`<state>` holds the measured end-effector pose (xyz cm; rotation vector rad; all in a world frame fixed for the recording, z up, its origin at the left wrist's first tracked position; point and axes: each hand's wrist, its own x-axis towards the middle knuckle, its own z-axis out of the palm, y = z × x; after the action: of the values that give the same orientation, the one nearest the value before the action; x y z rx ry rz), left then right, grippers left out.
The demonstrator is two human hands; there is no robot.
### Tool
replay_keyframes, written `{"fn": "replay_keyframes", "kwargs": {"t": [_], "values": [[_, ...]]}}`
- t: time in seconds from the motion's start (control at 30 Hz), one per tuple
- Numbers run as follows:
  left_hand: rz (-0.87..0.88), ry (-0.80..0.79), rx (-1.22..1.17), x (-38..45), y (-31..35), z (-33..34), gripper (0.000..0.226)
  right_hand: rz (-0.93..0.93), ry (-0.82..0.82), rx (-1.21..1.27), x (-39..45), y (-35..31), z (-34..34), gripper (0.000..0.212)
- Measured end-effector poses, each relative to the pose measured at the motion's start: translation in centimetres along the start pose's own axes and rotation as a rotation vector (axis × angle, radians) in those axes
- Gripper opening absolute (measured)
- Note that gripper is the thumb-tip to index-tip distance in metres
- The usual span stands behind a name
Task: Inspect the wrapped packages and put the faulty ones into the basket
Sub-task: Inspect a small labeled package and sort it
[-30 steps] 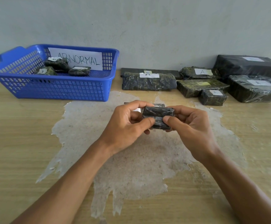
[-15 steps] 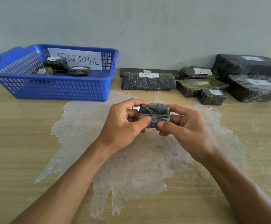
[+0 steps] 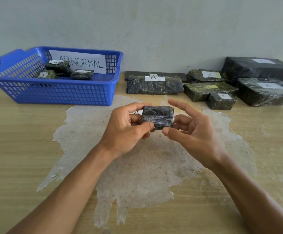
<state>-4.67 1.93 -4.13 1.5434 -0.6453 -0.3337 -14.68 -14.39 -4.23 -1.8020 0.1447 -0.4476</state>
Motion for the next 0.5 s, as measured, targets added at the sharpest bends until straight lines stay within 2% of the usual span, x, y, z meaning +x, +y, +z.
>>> {"fn": "replay_keyframes", "kwargs": {"t": [0.23, 0.5], "values": [[-0.006, -0.028, 0.001, -0.08, -0.20, 0.15, 0.043, -0.022, 0.065, 0.076, 0.09, 0.22, 0.17, 0.055], [-0.005, -0.039, -0.032, -0.11, 0.05, 0.15, 0.040, -0.049, 0.046, 0.115, 0.27, 0.68, -0.02, 0.058]]}}
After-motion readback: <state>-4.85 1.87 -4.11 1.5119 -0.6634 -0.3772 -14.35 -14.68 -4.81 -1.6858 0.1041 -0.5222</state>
